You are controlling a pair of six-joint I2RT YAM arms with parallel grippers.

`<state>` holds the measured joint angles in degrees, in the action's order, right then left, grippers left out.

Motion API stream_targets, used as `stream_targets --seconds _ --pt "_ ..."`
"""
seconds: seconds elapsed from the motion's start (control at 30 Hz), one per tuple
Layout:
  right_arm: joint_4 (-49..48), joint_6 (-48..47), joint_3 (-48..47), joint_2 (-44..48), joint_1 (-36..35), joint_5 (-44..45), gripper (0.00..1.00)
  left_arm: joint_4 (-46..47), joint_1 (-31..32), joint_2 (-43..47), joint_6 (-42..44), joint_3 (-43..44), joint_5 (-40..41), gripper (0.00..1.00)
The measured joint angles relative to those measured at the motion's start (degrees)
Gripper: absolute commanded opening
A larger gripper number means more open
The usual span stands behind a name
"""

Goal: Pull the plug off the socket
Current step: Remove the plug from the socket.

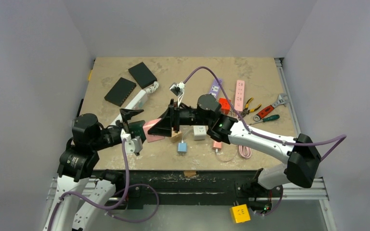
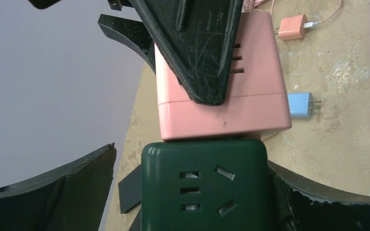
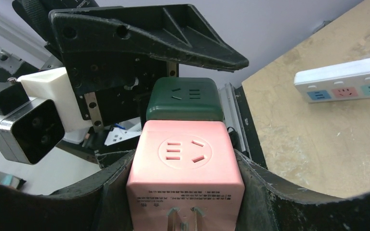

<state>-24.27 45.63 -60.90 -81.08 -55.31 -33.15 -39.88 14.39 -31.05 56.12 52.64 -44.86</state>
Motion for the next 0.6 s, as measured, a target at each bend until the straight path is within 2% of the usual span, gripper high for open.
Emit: stream_targets --seconds 0.1,0.23,0.3,0.5,0.6 --pt "0.5 -0.5 -0.1 -0.2 -0.8 1.1 0.0 -0.4 0.4 -0.6 -0.1 0.0 0.2 0.73" --pt "2.1 -1.8 -1.3 -0.3 -0.9 2.7 0.0 -2.1 0.5 -0.8 0.6 0.0 0.3 0.33" --pt "3.9 -3.0 -2.2 -0.3 -0.9 3.2 0.0 -2.4 0.6 -0.9 1.6 0.2 0.8 0.2" --pt "7.9 -5.7 -4.2 -0.2 -1.7 4.2 0.0 -2.8 0.7 -0.1 1.8 0.2 1.7 0.04" --pt "7.9 -5.8 -4.2 0.0 -1.8 4.8 0.0 -2.4 0.7 0.0 0.4 0.2 2.2 0.0"
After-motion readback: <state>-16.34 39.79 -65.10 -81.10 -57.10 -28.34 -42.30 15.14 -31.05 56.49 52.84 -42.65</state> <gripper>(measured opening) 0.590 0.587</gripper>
